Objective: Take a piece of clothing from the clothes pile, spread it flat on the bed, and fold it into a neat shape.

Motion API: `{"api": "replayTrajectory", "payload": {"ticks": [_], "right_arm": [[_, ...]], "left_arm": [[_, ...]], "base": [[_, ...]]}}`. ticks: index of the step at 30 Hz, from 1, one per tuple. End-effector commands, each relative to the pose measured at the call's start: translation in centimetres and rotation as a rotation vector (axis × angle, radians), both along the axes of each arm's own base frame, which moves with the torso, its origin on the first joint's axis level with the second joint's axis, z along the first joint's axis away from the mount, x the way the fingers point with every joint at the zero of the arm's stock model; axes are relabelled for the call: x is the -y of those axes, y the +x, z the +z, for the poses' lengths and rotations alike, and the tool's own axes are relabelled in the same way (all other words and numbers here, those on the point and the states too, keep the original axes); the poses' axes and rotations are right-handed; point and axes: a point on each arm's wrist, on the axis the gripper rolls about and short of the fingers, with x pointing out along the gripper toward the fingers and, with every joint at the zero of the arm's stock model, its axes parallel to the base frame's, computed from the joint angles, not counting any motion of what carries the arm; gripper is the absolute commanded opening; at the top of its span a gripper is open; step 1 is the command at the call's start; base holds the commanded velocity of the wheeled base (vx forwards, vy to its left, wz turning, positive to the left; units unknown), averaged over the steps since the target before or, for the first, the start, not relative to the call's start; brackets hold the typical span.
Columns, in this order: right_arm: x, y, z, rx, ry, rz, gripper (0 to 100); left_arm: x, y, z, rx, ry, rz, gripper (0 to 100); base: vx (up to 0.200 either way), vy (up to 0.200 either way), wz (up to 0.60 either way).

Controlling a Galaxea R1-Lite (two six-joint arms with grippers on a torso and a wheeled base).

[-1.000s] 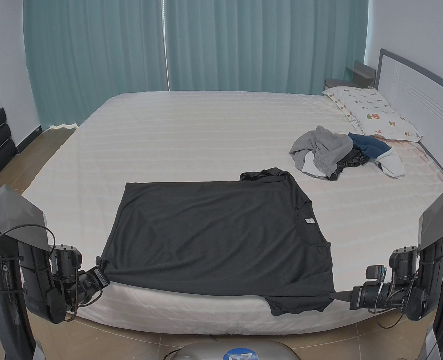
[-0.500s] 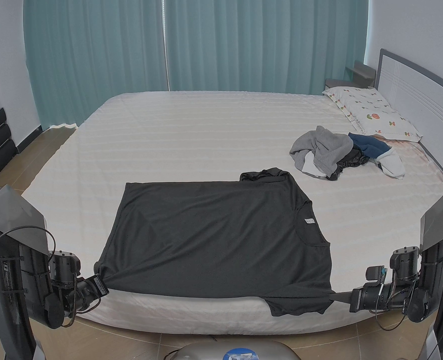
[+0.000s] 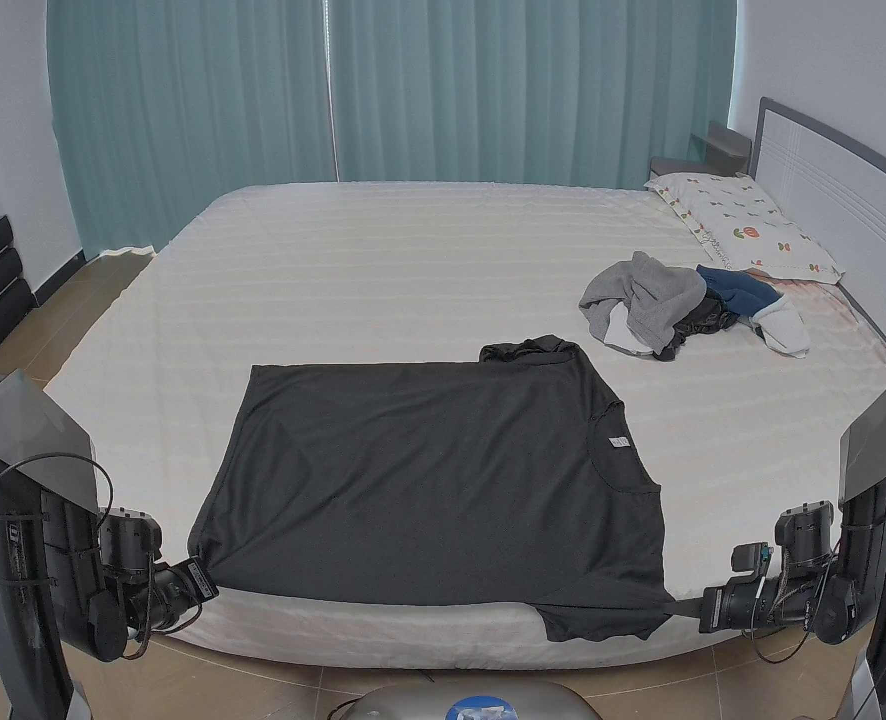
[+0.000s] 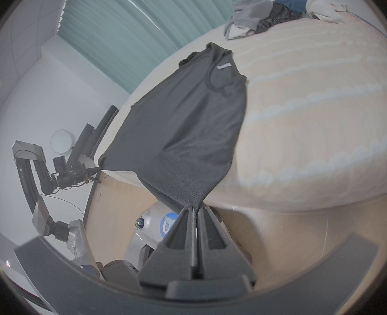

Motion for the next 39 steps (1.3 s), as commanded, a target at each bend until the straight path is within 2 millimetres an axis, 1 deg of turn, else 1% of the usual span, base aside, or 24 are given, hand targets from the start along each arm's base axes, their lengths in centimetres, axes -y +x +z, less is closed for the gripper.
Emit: {"api": "replayTrajectory", "payload": {"ticks": [1, 4, 11, 15, 23, 28, 39], "right_arm": [[0.1, -0.7, -0.4, -0.053, -0.019, -0.015, 0], [0.2, -1.1, -0.5, -0.094, -0.029, -0.019, 0], [0.2, -1.7, 0.9, -0.105, -0.035, -0.01, 0], [0.3, -1.9, 1.3, -0.107, -0.036, -0.016, 0], [0.4, -2.3, 1.2, -0.143, -0.065, -0.025, 0], [0.4, -2.5, 1.1, -0.16, -0.088, -0.03, 0], [0.3, -3.5, 2.2, -0.171, -0.125, 0.002, 0]], "left_arm": [[0.0, -0.3, -0.2, -0.018, 0.001, -0.002, 0], [0.0, -0.5, -0.1, -0.022, 0.005, -0.006, 0], [0.1, -1.8, -0.1, -0.068, 0.043, -0.052, 0], [0.1, -2.3, -0.2, -0.085, 0.063, -0.073, 0], [0.0, -2.4, -0.4, -0.108, 0.086, -0.083, 0], [0.0, -3.0, -0.5, -0.173, 0.097, -0.103, 0], [0.0, -4.1, 0.2, -0.254, 0.123, -0.144, 0]], "base": [[0.0, 0.0, 0.0], [0.0, 0.0, 0.0], [0.0, 0.0, 0.0], [0.0, 0.0, 0.0], [0.0, 0.0, 0.0], [0.0, 0.0, 0.0], [0.0, 0.0, 0.0]]}}
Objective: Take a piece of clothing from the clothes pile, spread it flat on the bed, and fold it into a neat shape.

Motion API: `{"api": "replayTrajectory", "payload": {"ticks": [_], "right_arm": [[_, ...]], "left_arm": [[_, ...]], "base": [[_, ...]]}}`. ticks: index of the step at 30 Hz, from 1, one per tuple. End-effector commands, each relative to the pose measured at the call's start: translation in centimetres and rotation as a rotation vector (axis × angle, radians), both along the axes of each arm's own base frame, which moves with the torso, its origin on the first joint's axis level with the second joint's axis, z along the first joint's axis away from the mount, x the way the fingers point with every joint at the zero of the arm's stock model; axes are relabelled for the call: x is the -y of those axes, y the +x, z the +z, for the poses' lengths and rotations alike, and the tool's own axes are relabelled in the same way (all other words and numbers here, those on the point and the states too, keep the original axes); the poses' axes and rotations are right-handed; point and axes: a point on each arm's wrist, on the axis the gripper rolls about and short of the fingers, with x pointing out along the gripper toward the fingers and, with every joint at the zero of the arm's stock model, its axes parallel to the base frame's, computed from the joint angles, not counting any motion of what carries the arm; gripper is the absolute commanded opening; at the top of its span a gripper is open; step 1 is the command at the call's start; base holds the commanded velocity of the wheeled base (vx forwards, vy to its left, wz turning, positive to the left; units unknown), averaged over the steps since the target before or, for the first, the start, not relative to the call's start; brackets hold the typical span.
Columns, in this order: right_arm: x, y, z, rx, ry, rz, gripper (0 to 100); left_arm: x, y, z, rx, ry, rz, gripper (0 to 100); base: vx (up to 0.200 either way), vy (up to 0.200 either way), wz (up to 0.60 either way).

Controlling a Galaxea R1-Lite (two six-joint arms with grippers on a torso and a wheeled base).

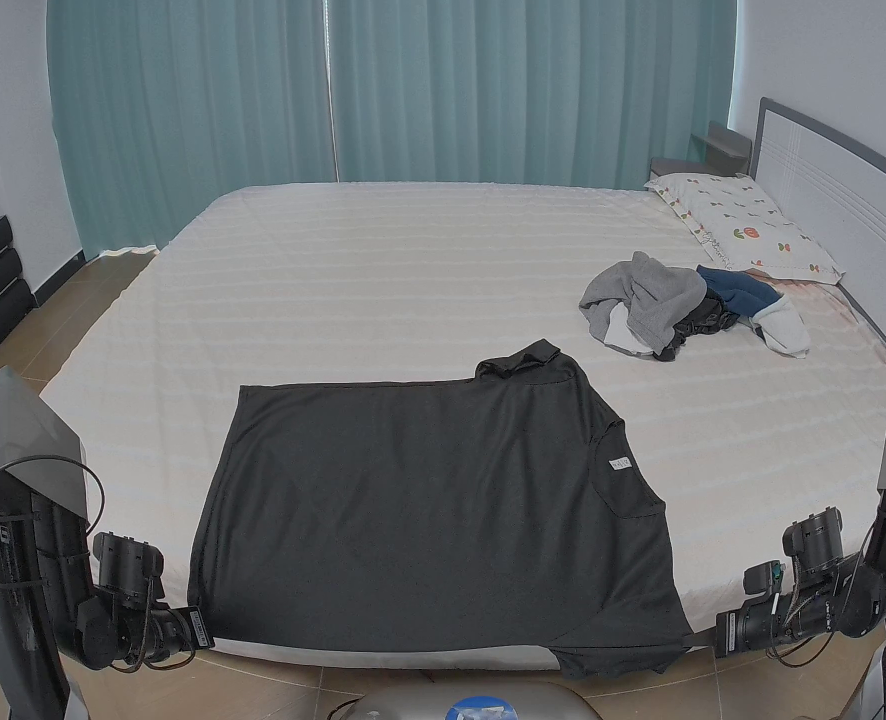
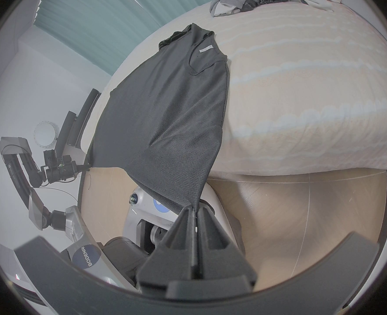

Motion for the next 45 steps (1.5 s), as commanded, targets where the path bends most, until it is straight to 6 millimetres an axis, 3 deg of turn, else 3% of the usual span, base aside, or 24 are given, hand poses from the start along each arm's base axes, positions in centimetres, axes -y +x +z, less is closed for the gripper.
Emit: {"api": "replayTrajectory", "payload": {"ticks": [1, 9, 16, 21, 27, 37, 45], "right_arm": [[0.0, -0.7, 0.7, 0.012, -0.006, 0.014, 0], [0.1, -1.3, 1.2, -0.002, -0.018, 0.03, 0], [0.0, -0.5, 1.9, 0.097, -0.006, 0.026, 0], [-0.2, 1.9, 3.1, 0.266, 0.045, -0.031, 0], [-0.6, 4.2, 4.2, 0.378, 0.061, -0.122, 0], [-0.8, 4.2, 4.1, 0.373, 0.064, -0.122, 0], [-0.6, 3.0, 4.7, 0.413, 0.077, -0.131, 0]], "left_arm": [[0.0, -0.6, 0.8, -0.006, 0.008, -0.013, 0], [0.0, -1.2, 1.1, -0.054, 0.027, -0.041, 0], [-0.1, -0.1, 2.0, 0.07, 0.017, -0.017, 0], [-0.1, 2.1, 4.1, 0.313, -0.065, 0.092, 0], [-0.1, 4.0, 5.7, 0.459, -0.155, 0.177, 0], [0.0, 3.5, 6.8, 0.499, -0.157, 0.175, 0], [0.0, 1.3, 7.0, 0.448, -0.126, 0.152, 0]], "base": [[0.0, 0.0, 0.0], [0.0, 0.0, 0.0], [0.0, 0.0, 0.0], [0.0, 0.0, 0.0], [0.0, 0.0, 0.0], [0.0, 0.0, 0.0], [0.0, 0.0, 0.0]]}}
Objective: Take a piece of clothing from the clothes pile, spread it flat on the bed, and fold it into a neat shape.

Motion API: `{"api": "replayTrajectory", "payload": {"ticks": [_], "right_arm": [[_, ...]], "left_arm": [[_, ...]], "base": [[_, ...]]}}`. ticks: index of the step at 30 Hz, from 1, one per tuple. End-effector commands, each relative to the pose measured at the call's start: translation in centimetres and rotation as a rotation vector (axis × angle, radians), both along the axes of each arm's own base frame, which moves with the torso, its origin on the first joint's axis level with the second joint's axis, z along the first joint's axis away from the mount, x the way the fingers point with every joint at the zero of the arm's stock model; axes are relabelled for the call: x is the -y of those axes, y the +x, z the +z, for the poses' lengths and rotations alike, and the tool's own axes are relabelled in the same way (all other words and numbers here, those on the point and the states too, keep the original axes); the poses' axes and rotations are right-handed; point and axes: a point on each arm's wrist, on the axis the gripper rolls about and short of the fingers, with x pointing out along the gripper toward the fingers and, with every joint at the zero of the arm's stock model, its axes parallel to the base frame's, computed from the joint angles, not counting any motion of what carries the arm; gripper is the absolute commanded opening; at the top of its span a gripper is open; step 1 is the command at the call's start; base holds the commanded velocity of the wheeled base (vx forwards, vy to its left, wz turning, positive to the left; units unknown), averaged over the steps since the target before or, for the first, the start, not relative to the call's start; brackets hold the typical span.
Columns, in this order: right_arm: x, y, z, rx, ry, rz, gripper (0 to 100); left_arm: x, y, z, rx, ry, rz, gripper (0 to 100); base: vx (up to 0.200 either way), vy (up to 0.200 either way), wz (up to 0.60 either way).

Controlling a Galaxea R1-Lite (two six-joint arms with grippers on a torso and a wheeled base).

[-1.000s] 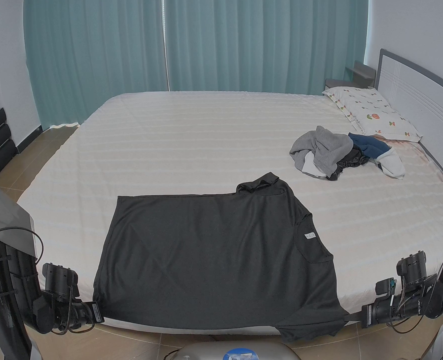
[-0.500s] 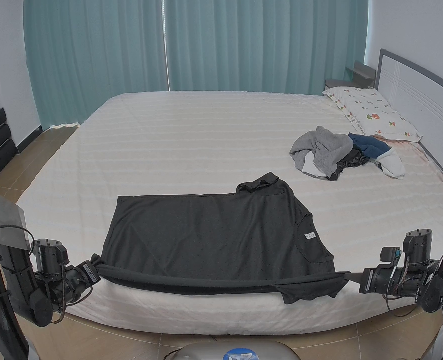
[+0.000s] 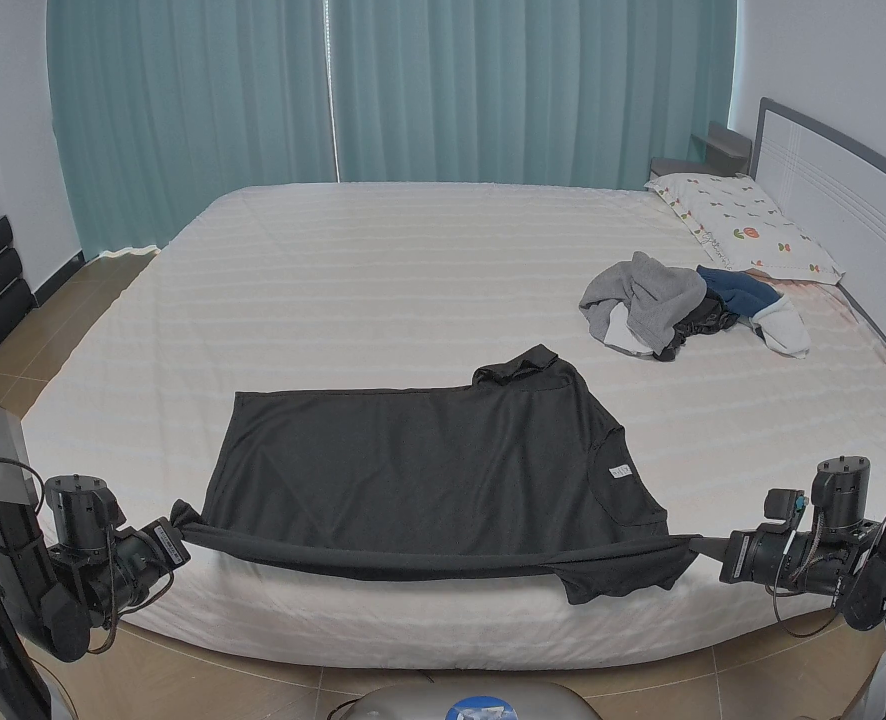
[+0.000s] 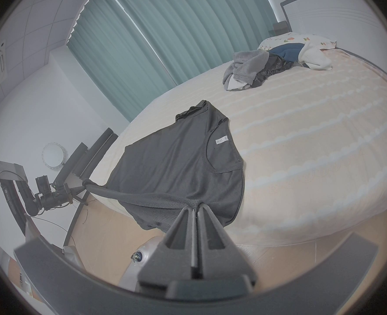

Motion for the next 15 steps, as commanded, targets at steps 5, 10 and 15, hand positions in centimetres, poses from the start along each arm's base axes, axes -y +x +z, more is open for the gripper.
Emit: {"api": "replayTrajectory", "payload": {"ticks": [5, 10, 15], "right_arm": [[0.1, -1.0, -0.4, -0.026, 0.002, 0.001, 0], [0.0, 0.1, -0.3, 0.01, 0.007, -0.003, 0], [-0.3, 2.5, -1.2, 0.024, 0.008, -0.007, 0]], "left_arm": [[0.0, -1.1, -0.1, -0.035, 0.015, -0.009, 0], [0.0, 0.5, -0.5, -0.013, 0.032, -0.014, 0], [0.0, 2.3, -1.6, -0.019, 0.031, -0.012, 0]], "base": [[0.0, 0.0, 0.0], [0.0, 0.0, 0.0], [0.0, 0.0, 0.0]]}}
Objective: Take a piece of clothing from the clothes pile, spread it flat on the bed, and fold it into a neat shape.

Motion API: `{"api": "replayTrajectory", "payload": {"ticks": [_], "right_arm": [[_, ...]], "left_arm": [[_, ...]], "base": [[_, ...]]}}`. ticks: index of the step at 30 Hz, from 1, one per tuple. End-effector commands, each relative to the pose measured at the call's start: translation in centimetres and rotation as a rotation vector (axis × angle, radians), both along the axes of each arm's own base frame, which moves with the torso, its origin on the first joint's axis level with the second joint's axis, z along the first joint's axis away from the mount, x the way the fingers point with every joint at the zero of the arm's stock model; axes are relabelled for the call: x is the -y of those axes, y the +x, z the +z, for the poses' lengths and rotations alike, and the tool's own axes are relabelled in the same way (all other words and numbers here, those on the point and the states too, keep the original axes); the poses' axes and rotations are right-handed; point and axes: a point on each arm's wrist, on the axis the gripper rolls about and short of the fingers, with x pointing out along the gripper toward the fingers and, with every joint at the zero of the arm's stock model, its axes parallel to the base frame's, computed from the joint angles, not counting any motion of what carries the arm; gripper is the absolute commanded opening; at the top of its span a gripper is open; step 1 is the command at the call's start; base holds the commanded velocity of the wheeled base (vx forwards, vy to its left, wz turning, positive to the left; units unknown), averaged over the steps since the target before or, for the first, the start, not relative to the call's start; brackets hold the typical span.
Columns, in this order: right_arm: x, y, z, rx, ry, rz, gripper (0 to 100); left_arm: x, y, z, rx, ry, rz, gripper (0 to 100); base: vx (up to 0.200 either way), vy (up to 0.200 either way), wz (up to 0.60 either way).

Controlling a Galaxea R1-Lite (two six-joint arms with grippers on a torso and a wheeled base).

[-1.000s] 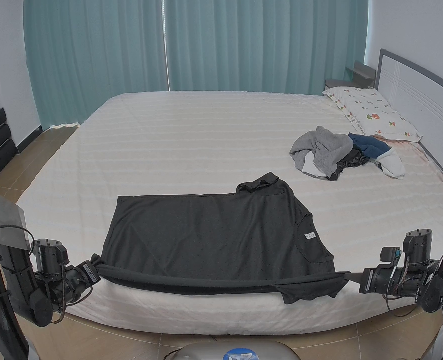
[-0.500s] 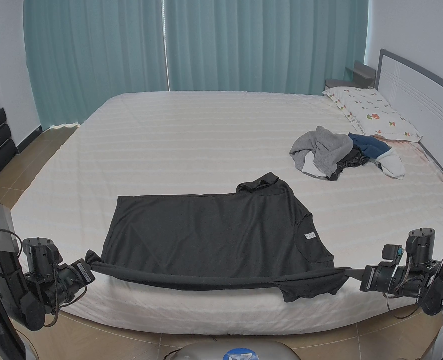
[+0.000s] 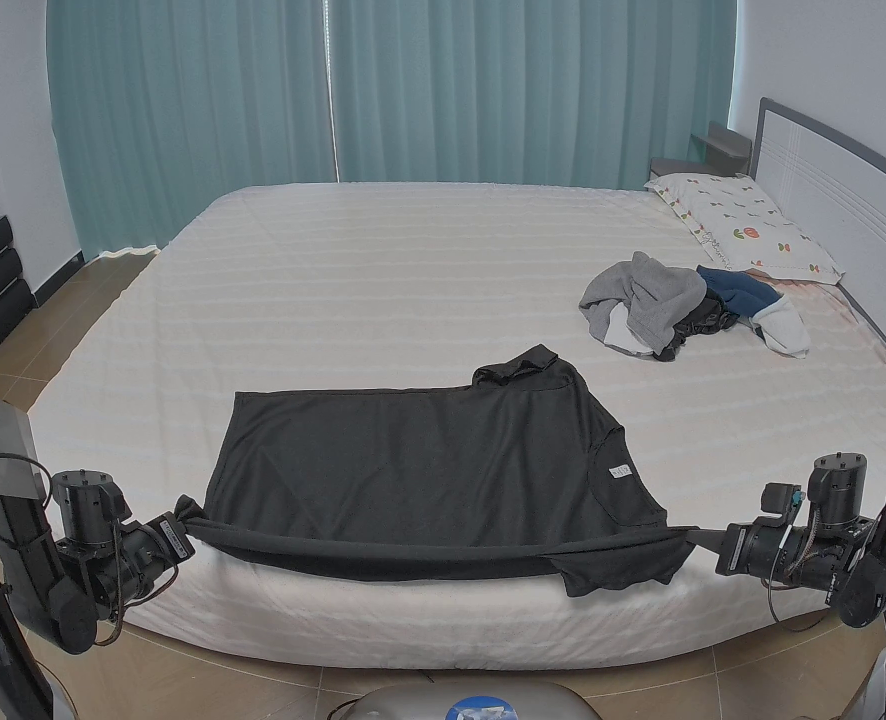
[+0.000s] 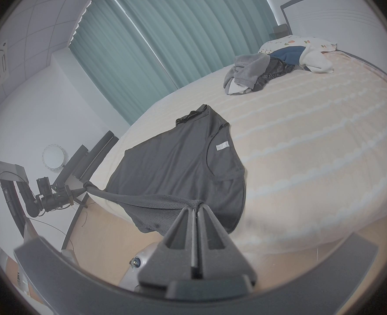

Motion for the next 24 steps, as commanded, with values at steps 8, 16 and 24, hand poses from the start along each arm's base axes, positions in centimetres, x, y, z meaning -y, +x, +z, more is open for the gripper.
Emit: {"api": "replayTrajectory", "payload": {"ticks": [8, 16, 24], "right_arm": [[-0.7, 4.9, -2.0, 0.017, 0.032, -0.017, 0], [-1.3, 7.0, -3.5, 0.018, 0.041, -0.009, 0], [-1.6, 8.8, -3.7, 0.052, 0.06, -0.024, 0]], "left_arm": [[-0.1, 4.4, -2.4, 0.016, 0.003, 0.022, 0], [-0.1, 6.5, -3.6, 0.033, 0.023, 0.048, 0], [-0.1, 7.7, -4.8, 0.03, 0.025, 0.051, 0]], "base": [[0.0, 0.0, 0.0], [0.0, 0.0, 0.0], [0.0, 0.0, 0.0]]}}
